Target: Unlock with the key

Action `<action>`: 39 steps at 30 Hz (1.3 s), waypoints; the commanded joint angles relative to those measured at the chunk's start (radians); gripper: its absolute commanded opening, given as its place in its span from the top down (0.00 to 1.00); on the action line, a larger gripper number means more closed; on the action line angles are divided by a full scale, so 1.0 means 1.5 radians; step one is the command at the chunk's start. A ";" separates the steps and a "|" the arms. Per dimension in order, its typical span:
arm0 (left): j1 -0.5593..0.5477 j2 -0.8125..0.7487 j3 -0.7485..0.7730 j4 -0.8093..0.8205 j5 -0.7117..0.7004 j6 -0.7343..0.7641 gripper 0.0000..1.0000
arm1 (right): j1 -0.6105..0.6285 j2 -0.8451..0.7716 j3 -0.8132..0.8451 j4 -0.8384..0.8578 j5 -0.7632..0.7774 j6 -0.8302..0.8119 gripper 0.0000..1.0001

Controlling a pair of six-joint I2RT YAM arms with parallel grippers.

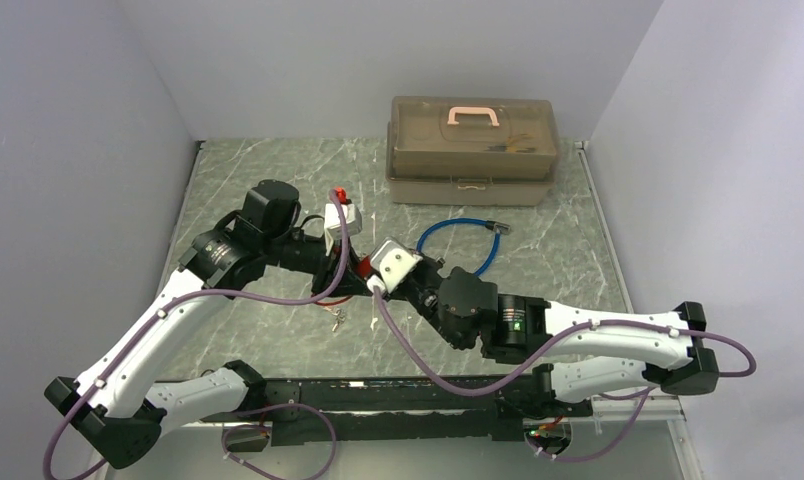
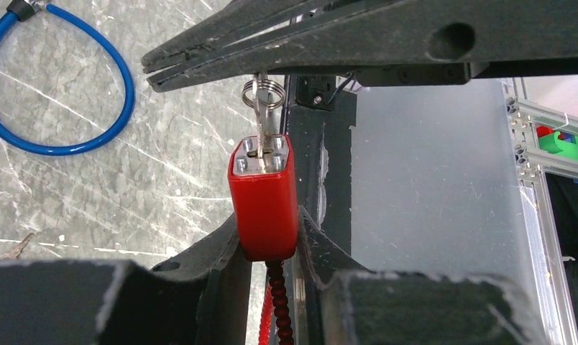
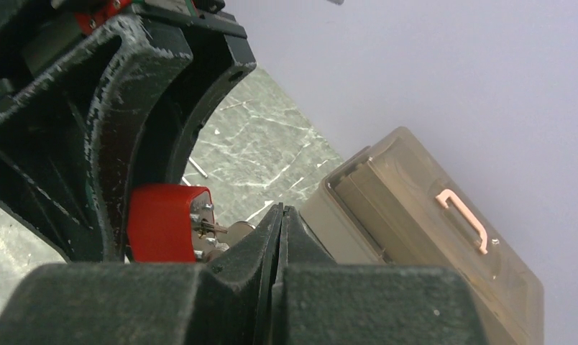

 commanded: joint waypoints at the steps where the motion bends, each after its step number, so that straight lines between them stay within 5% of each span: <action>1: 0.005 -0.014 0.006 0.033 0.024 -0.012 1.00 | 0.025 0.012 0.000 0.082 0.060 -0.036 1.00; 10: 0.012 -0.013 0.021 0.030 0.014 -0.006 1.00 | 0.057 0.070 0.008 0.085 0.093 -0.023 1.00; 21: 0.021 -0.013 0.042 0.011 0.005 0.024 1.00 | 0.047 0.043 0.060 -0.055 0.062 0.047 1.00; 23: 0.021 -0.017 0.038 0.003 0.005 0.039 1.00 | 0.017 0.012 0.090 -0.100 0.036 0.063 0.82; 25: 0.021 -0.020 0.037 -0.009 0.008 0.058 1.00 | -0.027 -0.022 0.116 -0.153 -0.024 0.102 0.67; 30: 0.020 -0.019 0.044 -0.051 0.008 0.116 1.00 | -0.170 -0.109 0.132 -0.231 -0.287 0.214 0.50; 39: 0.014 -0.018 0.050 -0.086 0.059 0.171 1.00 | -0.325 -0.097 0.150 -0.243 -0.736 0.306 0.49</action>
